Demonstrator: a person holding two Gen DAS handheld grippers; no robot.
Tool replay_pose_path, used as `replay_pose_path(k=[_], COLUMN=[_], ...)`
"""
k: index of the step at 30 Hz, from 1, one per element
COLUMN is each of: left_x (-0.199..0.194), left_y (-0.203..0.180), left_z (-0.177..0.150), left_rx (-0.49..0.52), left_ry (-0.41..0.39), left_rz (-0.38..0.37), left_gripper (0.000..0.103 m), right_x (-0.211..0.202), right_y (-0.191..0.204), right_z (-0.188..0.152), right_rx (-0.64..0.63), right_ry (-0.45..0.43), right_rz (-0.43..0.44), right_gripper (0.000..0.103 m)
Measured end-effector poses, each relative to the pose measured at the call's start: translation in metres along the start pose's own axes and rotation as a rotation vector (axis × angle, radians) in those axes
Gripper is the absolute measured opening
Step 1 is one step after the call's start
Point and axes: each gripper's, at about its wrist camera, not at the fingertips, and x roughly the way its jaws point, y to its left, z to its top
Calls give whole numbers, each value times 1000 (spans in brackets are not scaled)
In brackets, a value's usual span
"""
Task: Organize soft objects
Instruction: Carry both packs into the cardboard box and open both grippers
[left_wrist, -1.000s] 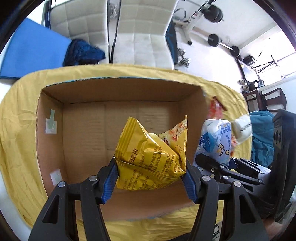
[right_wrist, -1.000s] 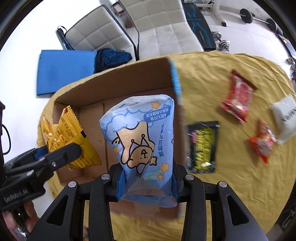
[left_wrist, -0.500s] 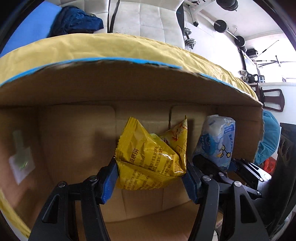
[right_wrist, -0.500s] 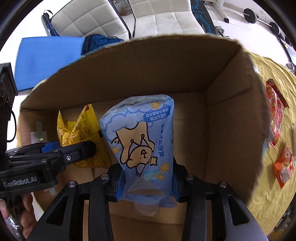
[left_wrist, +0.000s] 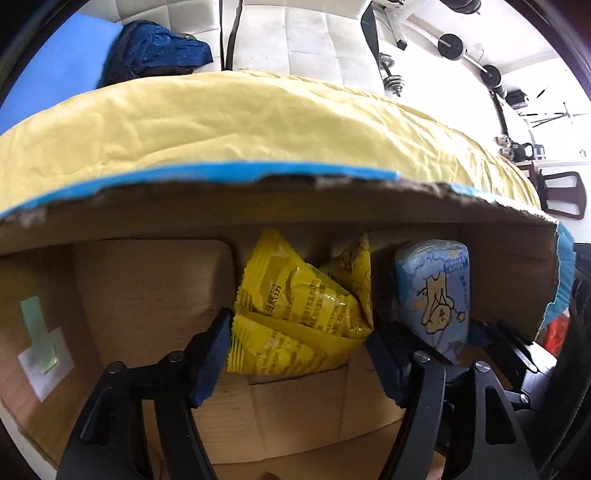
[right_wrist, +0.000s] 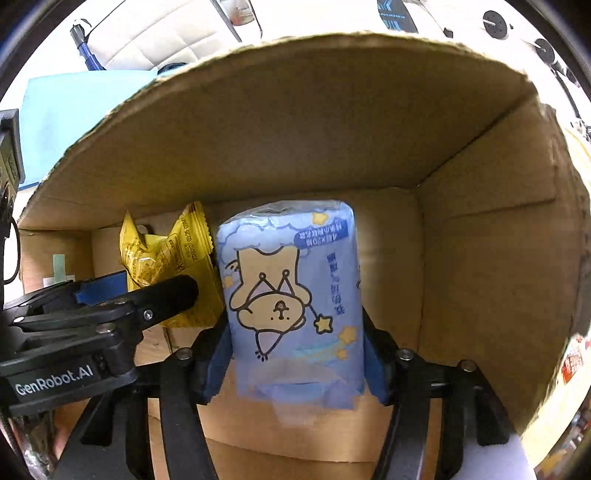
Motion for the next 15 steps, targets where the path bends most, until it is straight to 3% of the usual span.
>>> replay_pose_path(k=[3,7,9,12,14,15], left_x=[-5,-15,-22,-37,-43,-46], left_y=[1,3,3,3,5,6], left_z=[-4,-15,-22,-35,-42,-47], left_rx=[-2,-16,-21,-34,-27,-26], left_ry=[2,-1,-7,-66,-89,-97], left_rz=[17,16,24,71,106,117], left_gripper=[80,85,99,101,102,102], right_x=[-6,-17,-25,-33,-40,-44], right_y=[5,12,15,22,25,26], right_z=[-4,-12,-18,-28,-34,-41], right_rx=[-10,-33,-47,-54,-62,-68], right_ry=[-12,-15,-17,-11,-25,-34], right_rz=[-13,-33,-41,-56,-81,-86], right_gripper=[65,68,71,76,94,97])
